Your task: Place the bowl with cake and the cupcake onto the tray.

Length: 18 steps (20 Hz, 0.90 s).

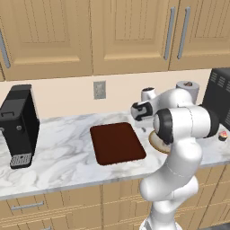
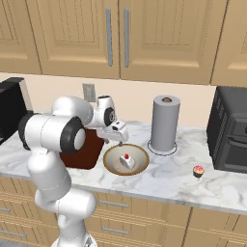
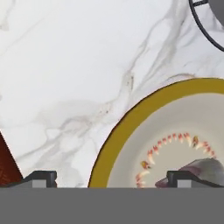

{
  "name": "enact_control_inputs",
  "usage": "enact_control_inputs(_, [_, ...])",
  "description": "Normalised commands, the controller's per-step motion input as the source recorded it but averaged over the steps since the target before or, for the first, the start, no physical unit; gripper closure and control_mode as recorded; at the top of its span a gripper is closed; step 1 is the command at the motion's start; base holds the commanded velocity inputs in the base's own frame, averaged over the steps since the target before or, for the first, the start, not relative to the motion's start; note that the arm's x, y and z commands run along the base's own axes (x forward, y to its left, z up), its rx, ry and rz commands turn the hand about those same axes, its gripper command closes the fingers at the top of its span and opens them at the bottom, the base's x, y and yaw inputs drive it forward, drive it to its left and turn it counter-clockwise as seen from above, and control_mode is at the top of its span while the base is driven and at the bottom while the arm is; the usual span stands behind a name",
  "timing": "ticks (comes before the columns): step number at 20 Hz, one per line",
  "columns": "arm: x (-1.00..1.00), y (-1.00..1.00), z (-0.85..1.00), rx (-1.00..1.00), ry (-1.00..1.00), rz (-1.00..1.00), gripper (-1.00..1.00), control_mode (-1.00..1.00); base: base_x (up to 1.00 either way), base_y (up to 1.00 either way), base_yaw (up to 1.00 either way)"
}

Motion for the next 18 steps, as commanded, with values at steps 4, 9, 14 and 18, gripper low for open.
enact_control_inputs(4, [-0.02, -0.07, -0.39, -0.02, -0.08, -0.11, -1.00, -1.00, 0.00, 0.00, 0.00])
enact_control_inputs(9, [-0.03, -0.02, -0.20, 0.00, -0.08, -0.07, -1.00, -1.00, 0.00, 0.00, 0.00])
enact_control_inputs(14, [0.00, 0.00, -0.16, 0.00, -0.01, -0.01, 1.00, -1.00, 0.00, 0.00, 0.00])
enact_control_inputs(18, [0.00, -0.01, -0.12, 0.00, 0.00, 0.00, 1.00, -1.00, 0.00, 0.00, 0.00])
